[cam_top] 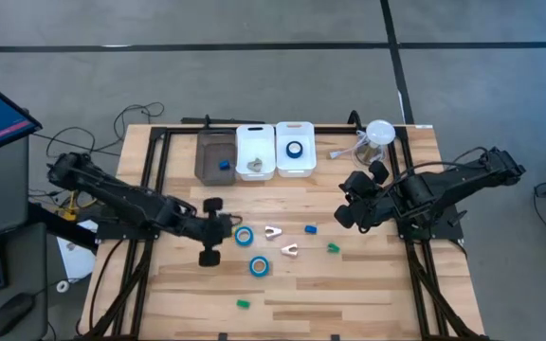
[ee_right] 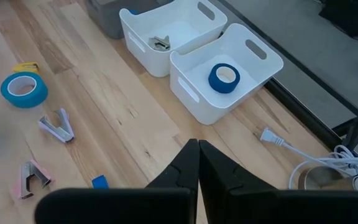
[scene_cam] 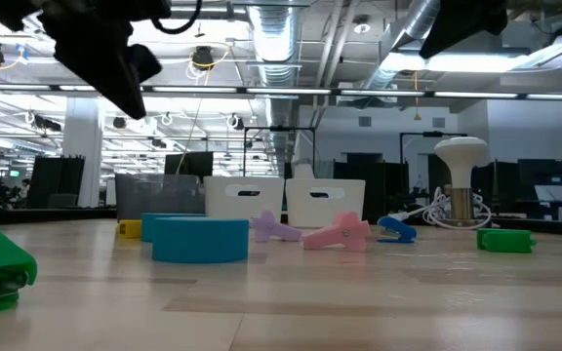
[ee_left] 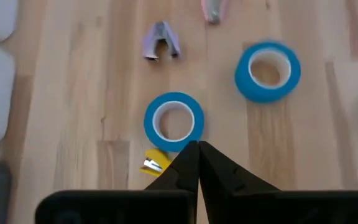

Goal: Pick and place Stapler, Stapler remover, tape
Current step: Put the yellow stapler into the black bin

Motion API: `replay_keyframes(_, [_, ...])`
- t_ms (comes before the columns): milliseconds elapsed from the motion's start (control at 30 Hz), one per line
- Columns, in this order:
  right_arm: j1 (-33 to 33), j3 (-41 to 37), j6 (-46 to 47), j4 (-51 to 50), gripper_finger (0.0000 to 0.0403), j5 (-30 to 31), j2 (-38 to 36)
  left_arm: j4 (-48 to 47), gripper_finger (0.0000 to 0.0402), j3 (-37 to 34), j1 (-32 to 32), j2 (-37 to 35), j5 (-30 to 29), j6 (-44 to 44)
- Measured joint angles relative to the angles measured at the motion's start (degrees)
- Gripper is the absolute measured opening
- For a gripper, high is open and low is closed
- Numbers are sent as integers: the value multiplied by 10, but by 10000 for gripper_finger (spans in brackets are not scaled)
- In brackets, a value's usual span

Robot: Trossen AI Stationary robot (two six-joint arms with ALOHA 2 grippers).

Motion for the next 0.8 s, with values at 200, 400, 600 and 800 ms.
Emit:
replay_keyframes(200, [2, 0, 0, -1, 0, 0, 0, -7, 21, 0, 1, 48, 1, 91])
replay_keyframes(400, [2, 0, 0, -2, 0, -1, 0, -6, 87, 0, 16, 57, 14, 162])
replay_keyframes(600, [2, 0, 0, -4, 0, -1, 0, -4, 155, -5, 47, 54, 20, 225])
replay_keyframes(800, [2, 0, -1, -4, 0, -1, 0, 1, 194, -31, 93, 54, 85, 225])
